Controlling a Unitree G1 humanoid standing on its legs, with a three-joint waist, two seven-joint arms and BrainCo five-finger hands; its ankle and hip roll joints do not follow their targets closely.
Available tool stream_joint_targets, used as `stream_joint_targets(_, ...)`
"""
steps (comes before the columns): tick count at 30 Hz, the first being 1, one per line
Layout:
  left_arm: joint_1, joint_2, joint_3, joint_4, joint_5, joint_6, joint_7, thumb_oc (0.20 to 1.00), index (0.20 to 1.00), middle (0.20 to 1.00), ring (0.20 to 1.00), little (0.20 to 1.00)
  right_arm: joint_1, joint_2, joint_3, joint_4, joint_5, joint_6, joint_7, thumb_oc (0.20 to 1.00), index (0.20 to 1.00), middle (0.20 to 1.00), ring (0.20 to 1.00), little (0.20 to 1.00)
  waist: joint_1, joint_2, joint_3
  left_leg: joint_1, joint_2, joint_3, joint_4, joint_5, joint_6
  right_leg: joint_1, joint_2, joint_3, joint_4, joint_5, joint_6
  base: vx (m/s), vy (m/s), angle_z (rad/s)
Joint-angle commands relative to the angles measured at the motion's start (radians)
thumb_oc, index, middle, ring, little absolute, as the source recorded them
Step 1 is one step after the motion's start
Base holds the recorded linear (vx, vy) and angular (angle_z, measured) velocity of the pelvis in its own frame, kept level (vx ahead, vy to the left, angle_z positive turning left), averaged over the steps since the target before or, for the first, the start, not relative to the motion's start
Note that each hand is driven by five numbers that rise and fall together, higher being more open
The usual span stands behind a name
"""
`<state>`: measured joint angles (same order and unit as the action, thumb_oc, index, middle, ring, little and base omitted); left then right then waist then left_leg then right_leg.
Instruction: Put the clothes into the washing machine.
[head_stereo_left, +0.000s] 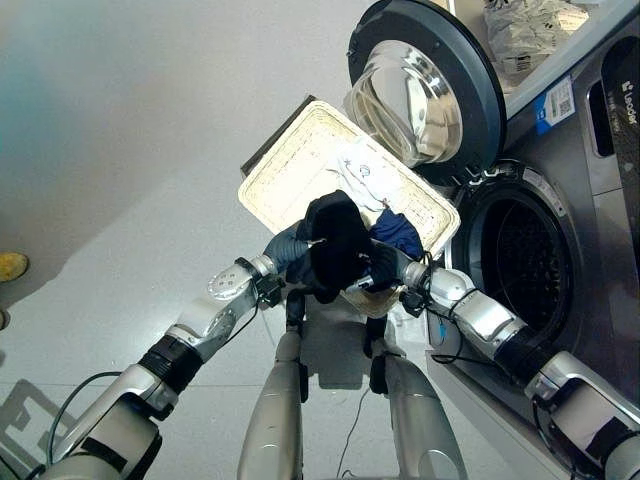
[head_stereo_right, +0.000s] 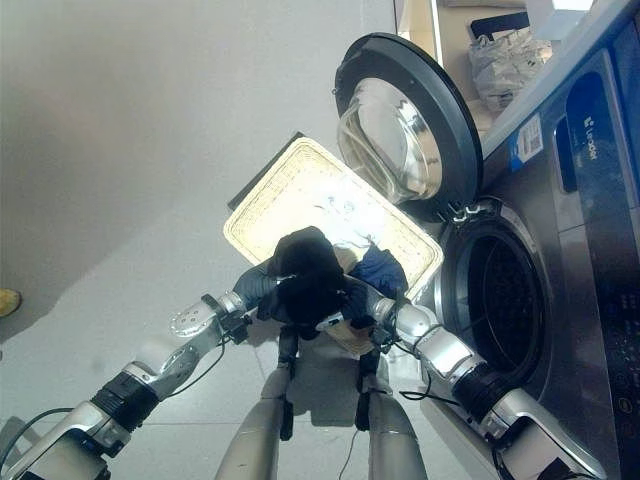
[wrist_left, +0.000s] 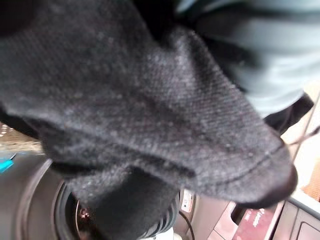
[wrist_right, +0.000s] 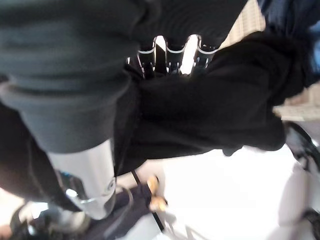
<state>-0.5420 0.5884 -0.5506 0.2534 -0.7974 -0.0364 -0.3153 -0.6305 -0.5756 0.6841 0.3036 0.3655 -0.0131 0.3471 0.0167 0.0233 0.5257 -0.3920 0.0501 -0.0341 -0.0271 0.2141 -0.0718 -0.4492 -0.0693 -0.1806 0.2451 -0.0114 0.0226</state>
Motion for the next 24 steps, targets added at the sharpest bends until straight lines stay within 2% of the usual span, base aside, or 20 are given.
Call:
stream_joint_targets(1, -0.068, -0.056, -0.003, -0.138, -0.091, -0.049, -0.047, 0.200, 0.200, 0.200, 0.200, 0.200, -0.033, 0.017, 0.087, -0.110, 0.019, 0.000, 0.136, 1.000, 1.000, 1.000, 1.000, 1.000, -0.010, -0.027, -0.006, 0.046, -0.099, 0.074, 0.034, -0.123, 0.024, 0.067, 0.025, -0.003, -0.173, 0.079, 0.059, 0.00, -0.042, 0.01)
stream_joint_targets(5, -0.065, -0.070, -0.022, -0.169, -0.164, -0.044, -0.083, 0.200, 0.200, 0.200, 0.200, 0.200, -0.047, 0.018, 0.139, -0.115, 0.084, 0.011, 0.170, 1.000, 1.000, 1.000, 1.000, 1.000, -0.006, -0.024, -0.006, 0.042, -0.099, 0.076, 0.033, -0.123, 0.025, 0.067, 0.025, -0.005, -0.179, 0.080, 0.055, 0.00, -0.018, 0.00)
stream_joint_targets(6, -0.060, -0.082, -0.028, -0.179, -0.191, -0.047, -0.091, 0.200, 0.200, 0.200, 0.200, 0.200, -0.038, 0.031, 0.143, -0.117, 0.155, 0.022, 0.180, 1.000, 1.000, 1.000, 1.000, 1.000, -0.006, -0.022, -0.006, 0.040, -0.100, 0.077, 0.033, -0.123, 0.025, 0.066, 0.023, -0.006, -0.182, 0.082, 0.055, 0.00, 0.000, 0.00)
stream_joint_targets(11, -0.040, -0.141, -0.030, -0.182, -0.254, -0.091, -0.015, 0.200, 0.200, 0.200, 0.200, 0.200, 0.033, 0.137, 0.123, -0.103, 0.391, 0.089, 0.239, 1.000, 1.000, 1.000, 1.000, 1.000, -0.009, -0.022, -0.006, 0.037, -0.107, 0.088, 0.026, -0.122, 0.027, 0.063, 0.016, -0.018, -0.207, 0.100, 0.059, 0.00, 0.000, 0.00)
stream_joint_targets(13, -0.035, -0.150, -0.023, -0.176, -0.239, -0.110, -0.002, 0.200, 0.200, 0.200, 0.200, 0.200, 0.047, 0.160, 0.117, -0.098, 0.430, 0.101, 0.243, 1.000, 1.000, 1.000, 1.000, 1.000, -0.008, -0.022, -0.006, 0.038, -0.108, 0.091, 0.020, -0.120, 0.027, 0.064, 0.013, -0.020, -0.214, 0.104, 0.060, -0.01, 0.023, -0.04)
stream_joint_targets(14, -0.028, -0.158, -0.018, -0.176, -0.237, -0.120, 0.000, 0.200, 0.200, 0.200, 0.200, 0.200, 0.059, 0.172, 0.112, -0.096, 0.445, 0.106, 0.253, 0.755, 0.755, 0.755, 0.755, 0.755, -0.008, -0.021, -0.006, 0.037, -0.108, 0.093, 0.013, -0.117, 0.028, 0.062, 0.012, -0.022, -0.219, 0.108, 0.061, -0.02, 0.031, -0.03)
stream_joint_targets(15, -0.020, -0.163, -0.015, -0.180, -0.245, -0.125, -0.005, 0.200, 0.200, 0.200, 0.200, 0.200, 0.070, 0.177, 0.111, -0.096, 0.454, 0.103, 0.258, 0.438, 0.438, 0.438, 0.438, 0.438, -0.008, -0.019, -0.006, 0.034, -0.109, 0.094, 0.009, -0.114, 0.028, 0.058, 0.011, -0.022, -0.221, 0.110, 0.061, -0.03, 0.052, -0.04)
stream_joint_targets(16, -0.002, -0.172, -0.006, -0.188, -0.282, -0.139, -0.014, 0.200, 0.200, 0.200, 0.200, 0.200, 0.091, 0.186, 0.110, -0.097, 0.472, 0.103, 0.277, 0.200, 0.200, 0.200, 0.200, 0.200, -0.008, -0.015, -0.006, 0.032, -0.111, 0.096, 0.000, -0.110, 0.029, 0.054, 0.010, -0.021, -0.225, 0.113, 0.061, -0.03, 0.062, -0.08)
stream_joint_targets(20, 0.043, -0.202, 0.016, -0.206, -0.401, -0.177, -0.060, 0.200, 0.200, 0.200, 0.200, 0.200, 0.123, 0.201, 0.109, -0.090, 0.489, 0.128, 0.303, 0.200, 0.200, 0.200, 0.200, 0.200, -0.010, -0.009, -0.006, 0.029, -0.117, 0.097, -0.005, -0.111, 0.033, 0.047, 0.005, -0.018, -0.229, 0.118, 0.060, -0.01, 0.056, -0.08)
stream_joint_targets(21, 0.068, -0.228, 0.029, -0.215, -0.475, -0.199, -0.088, 0.200, 0.200, 0.200, 0.200, 0.200, 0.136, 0.209, 0.110, -0.088, 0.472, 0.137, 0.311, 0.200, 0.200, 0.200, 0.200, 0.200, -0.011, -0.007, -0.006, 0.025, -0.119, 0.101, -0.006, -0.111, 0.034, 0.042, 0.001, -0.017, -0.233, 0.122, 0.059, -0.02, 0.052, -0.04)
stream_joint_targets(24, 0.076, -0.238, 0.033, -0.219, -0.504, -0.210, -0.098, 0.200, 0.200, 0.200, 0.200, 0.200, 0.140, 0.211, 0.110, -0.087, 0.466, 0.142, 0.316, 0.200, 0.200, 0.200, 0.200, 0.200, -0.011, -0.006, -0.006, 0.024, -0.120, 0.103, -0.007, -0.111, 0.035, 0.041, 0.000, -0.017, -0.234, 0.124, 0.060, -0.01, 0.016, -0.02)
